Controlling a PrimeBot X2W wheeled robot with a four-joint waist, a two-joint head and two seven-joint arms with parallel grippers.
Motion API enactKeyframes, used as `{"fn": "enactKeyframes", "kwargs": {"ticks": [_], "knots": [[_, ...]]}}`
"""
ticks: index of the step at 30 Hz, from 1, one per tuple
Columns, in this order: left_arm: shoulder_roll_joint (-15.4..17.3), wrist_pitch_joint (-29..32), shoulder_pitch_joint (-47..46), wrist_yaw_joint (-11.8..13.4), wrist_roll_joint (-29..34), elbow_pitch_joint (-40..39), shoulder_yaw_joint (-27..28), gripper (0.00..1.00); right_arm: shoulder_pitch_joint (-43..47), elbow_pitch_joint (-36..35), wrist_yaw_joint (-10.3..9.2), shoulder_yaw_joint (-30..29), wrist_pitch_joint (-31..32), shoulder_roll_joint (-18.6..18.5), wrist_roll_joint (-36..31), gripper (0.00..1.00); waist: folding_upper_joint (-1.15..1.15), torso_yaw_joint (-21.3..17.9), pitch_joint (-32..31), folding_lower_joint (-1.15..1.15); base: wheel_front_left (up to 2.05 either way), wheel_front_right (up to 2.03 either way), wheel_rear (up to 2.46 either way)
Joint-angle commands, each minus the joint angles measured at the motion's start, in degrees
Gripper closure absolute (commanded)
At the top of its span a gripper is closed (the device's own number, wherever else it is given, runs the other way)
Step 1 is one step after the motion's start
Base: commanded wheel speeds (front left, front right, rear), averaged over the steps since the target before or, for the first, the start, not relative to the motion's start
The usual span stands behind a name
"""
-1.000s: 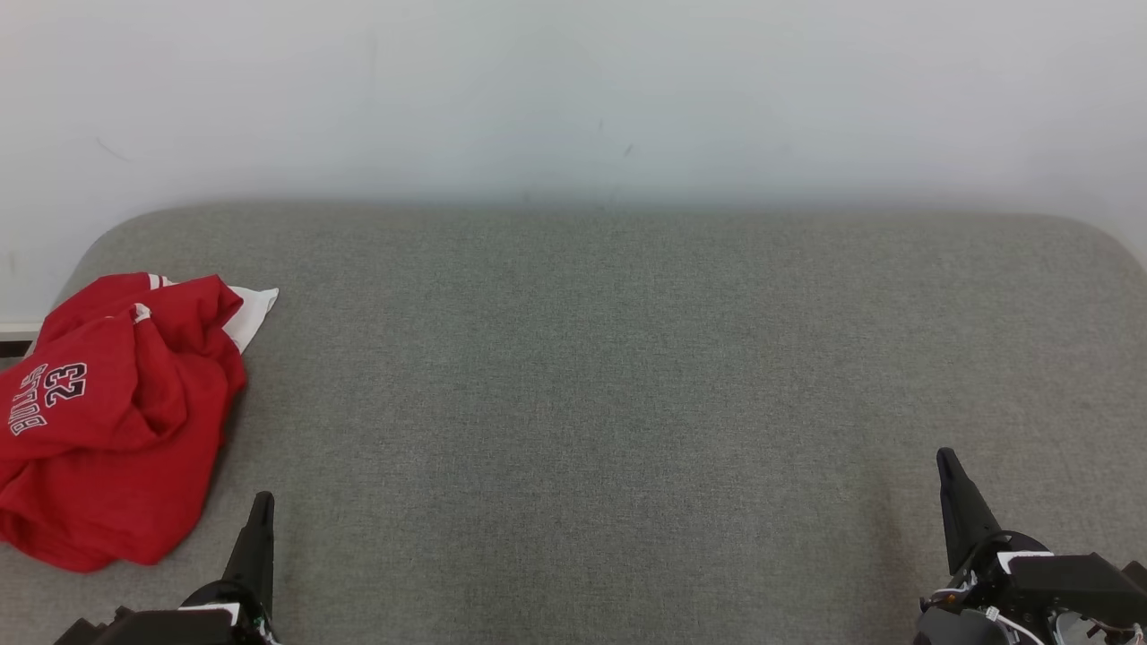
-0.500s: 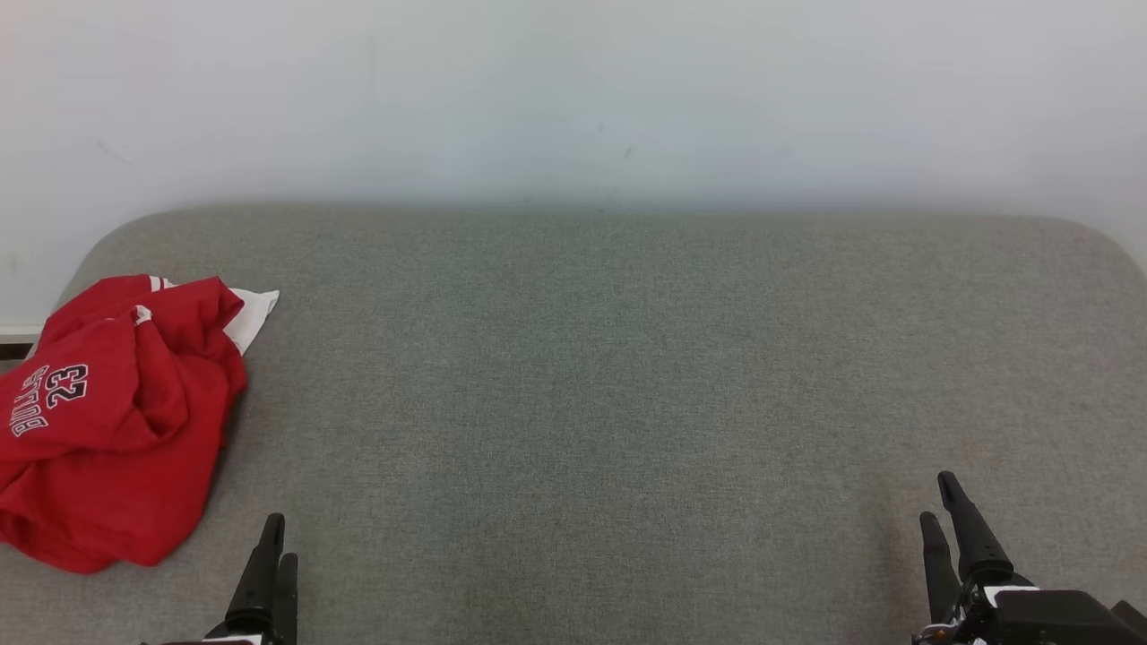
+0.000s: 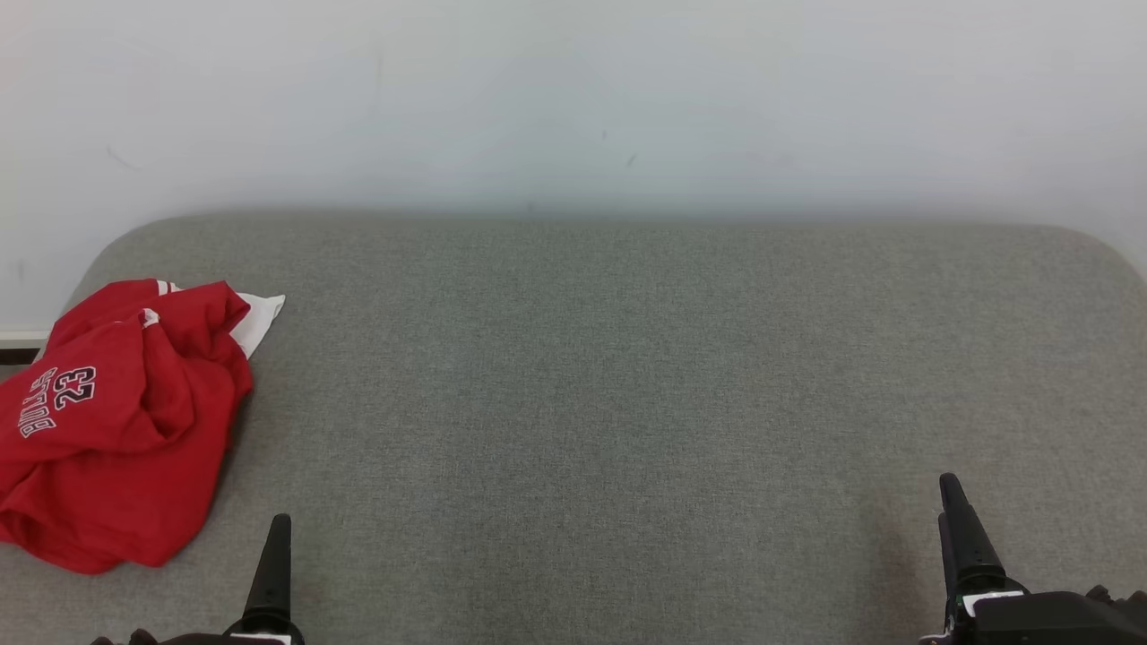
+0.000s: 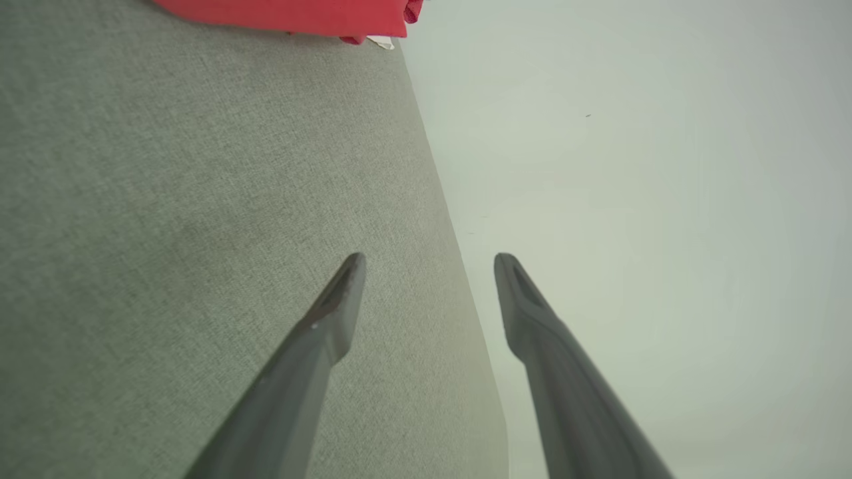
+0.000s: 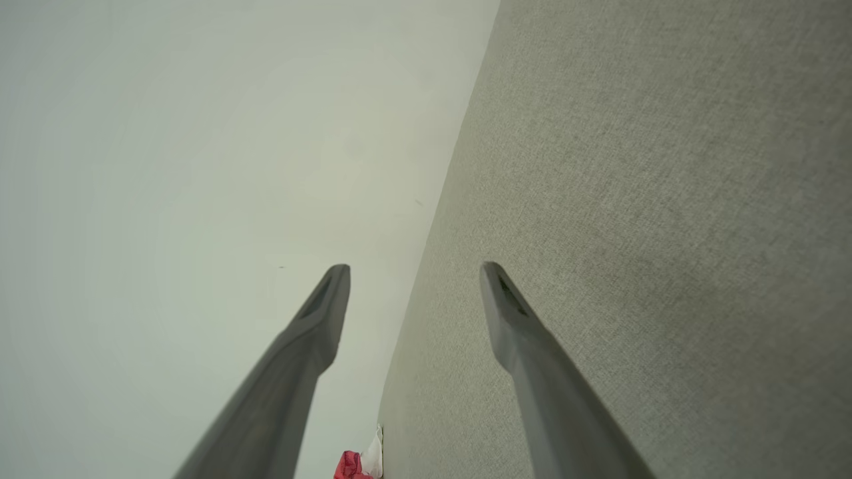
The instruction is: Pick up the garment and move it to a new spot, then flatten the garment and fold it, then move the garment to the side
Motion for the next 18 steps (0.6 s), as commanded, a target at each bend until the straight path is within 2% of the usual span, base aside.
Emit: {"fn": "enactKeyframes", "kwargs": {"ticks": [1, 18], "knots": [[0.27, -0.79, -0.14, 0.40, 3.53, -1.35, -0.16, 0.00, -0.12, -1.23, 0.17, 0.26, -0.77, -0.23, -2.97, 0.00, -0.01, 0.04, -0.09, 0.00, 0.00, 0.00, 0.00], [0.43, -4.61, 1.77, 3.83, 26.43, -3.37, -3.52, 0.00, 1.92, -1.15, 0.25, 2.07, -4.57, -0.30, -24.80, 0.00, -0.01, 0.34, -0.72, 0.00, 0.00, 0.00, 0.00]]}}
